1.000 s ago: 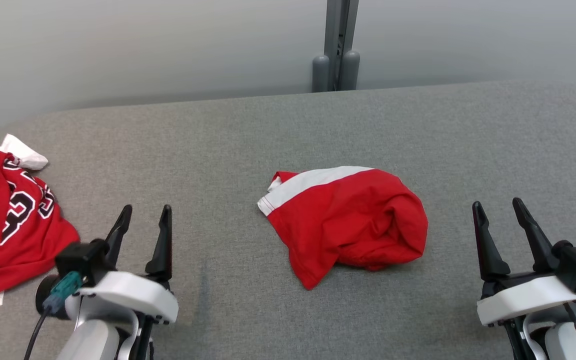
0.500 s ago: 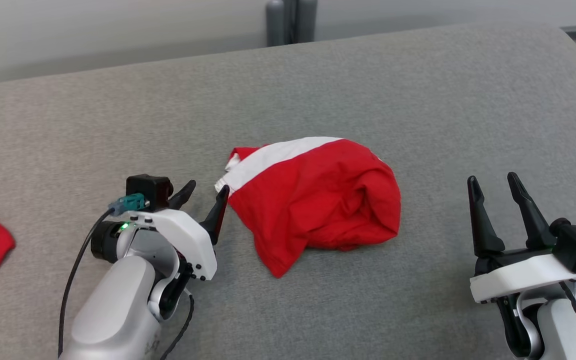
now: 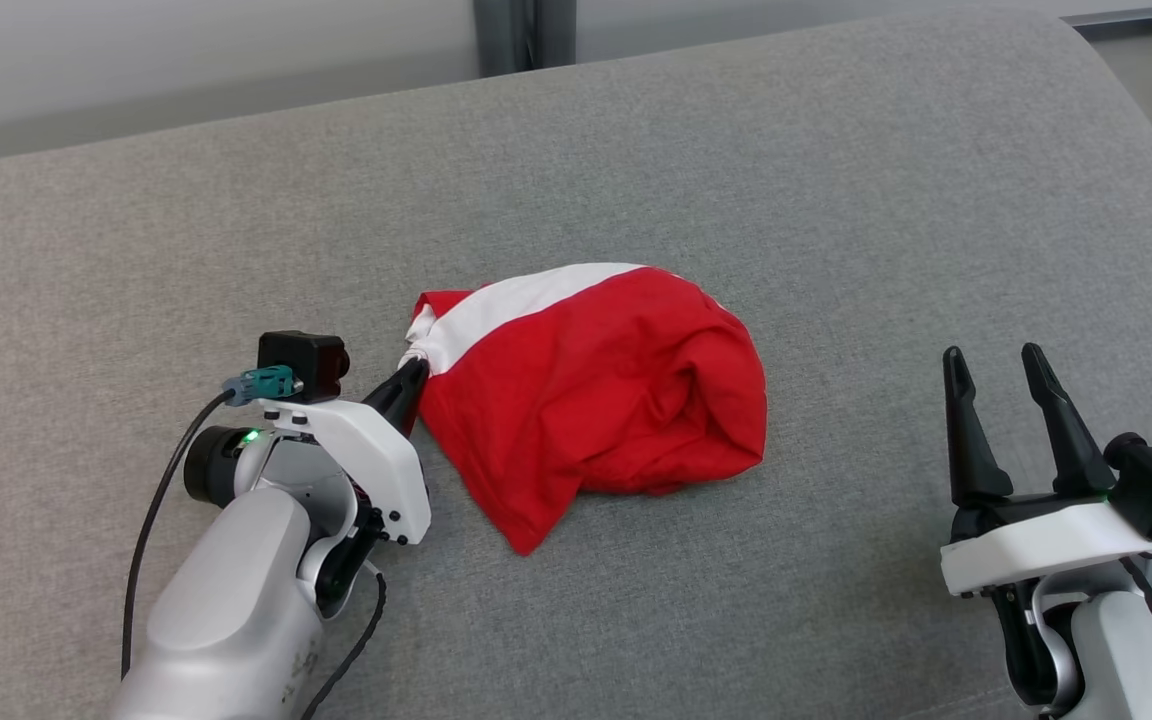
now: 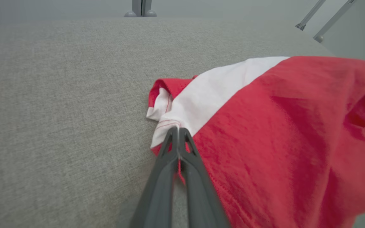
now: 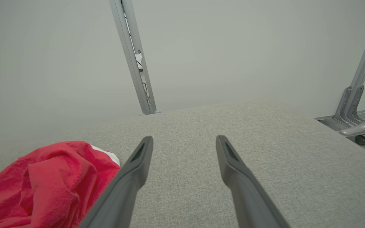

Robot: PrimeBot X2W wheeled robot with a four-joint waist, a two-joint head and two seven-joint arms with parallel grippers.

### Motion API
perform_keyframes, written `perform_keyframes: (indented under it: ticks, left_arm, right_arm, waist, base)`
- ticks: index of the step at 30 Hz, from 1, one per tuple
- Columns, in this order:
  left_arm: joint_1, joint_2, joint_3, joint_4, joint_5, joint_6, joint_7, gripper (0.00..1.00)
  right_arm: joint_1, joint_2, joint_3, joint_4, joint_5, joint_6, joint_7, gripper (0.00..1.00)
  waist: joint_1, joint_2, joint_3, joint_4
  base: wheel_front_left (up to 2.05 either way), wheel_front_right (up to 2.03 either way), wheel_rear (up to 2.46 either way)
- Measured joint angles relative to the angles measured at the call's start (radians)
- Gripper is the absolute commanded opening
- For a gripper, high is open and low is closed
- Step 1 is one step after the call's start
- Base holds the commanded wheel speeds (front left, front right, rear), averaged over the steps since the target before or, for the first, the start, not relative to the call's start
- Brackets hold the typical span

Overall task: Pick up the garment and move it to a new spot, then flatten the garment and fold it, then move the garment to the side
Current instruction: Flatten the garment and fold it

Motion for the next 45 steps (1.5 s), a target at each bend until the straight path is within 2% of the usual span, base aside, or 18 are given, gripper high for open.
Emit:
perform_keyframes:
  ticks: [8,12,16,20,25,30,37,45]
  left_arm:
    - [-0.001,0.009,-0.025,-0.016,0.035,0.001,-0.081,0.0]
    - [-0.001,0.024,-0.04,-0.077,0.077,0.027,-0.141,0.0]
    - [0.019,0.063,-0.065,-0.202,0.141,0.074,-0.19,0.0]
    - [0.111,0.104,-0.1,-0.38,0.192,0.117,-0.186,0.0]
    - [0.266,0.177,-0.119,-0.599,0.212,0.172,-0.128,0.0]
    - [0.44,0.207,-0.134,-0.732,0.182,0.218,-0.066,0.0]
    - [0.57,0.222,-0.105,-0.695,0.123,0.267,-0.067,0.0]
    - [0.572,0.205,-0.047,-0.486,0.071,0.264,-0.158,0.0]
  right_arm:
    - [0.001,0.005,-0.016,0.001,0.0,0.0,-0.003,1.0]
    - [0.008,0.007,-0.024,-0.001,-0.007,0.0,-0.003,1.0]
    - [0.022,0.007,-0.03,-0.004,-0.012,0.0,-0.004,1.0]
    - [0.037,0.008,-0.035,-0.007,-0.015,0.0,-0.004,1.0]
    - [0.052,0.008,-0.035,-0.01,-0.018,0.0,-0.003,1.0]
    - [0.069,0.007,-0.041,-0.018,-0.021,0.0,0.001,1.0]
    - [0.082,0.007,-0.035,-0.026,-0.018,0.0,0.01,1.0]
    - [0.088,0.011,-0.029,-0.029,-0.01,0.0,0.016,1.0]
  waist:
    - [0.0,0.0,-0.022,0.029]
    - [0.0,0.0,-0.041,0.047]
    - [0.0,0.0,-0.064,0.066]
    - [0.0,0.0,-0.088,0.086]
    - [0.0,0.0,-0.113,0.11]
    - [0.0,0.0,-0.131,0.128]
    - [0.0,0.0,-0.142,0.147]
    - [0.0,0.0,-0.138,0.148]
  base:
    - [0.0,0.0,0.0]
    - [0.0,0.0,0.0]
    - [0.0,0.0,0.0]
    - [0.0,0.0,0.0]
    - [0.0,0.0,0.0]
    - [0.0,0.0,0.0]
    - [0.0,0.0,0.0]
    - [0.0,0.0,0.0]
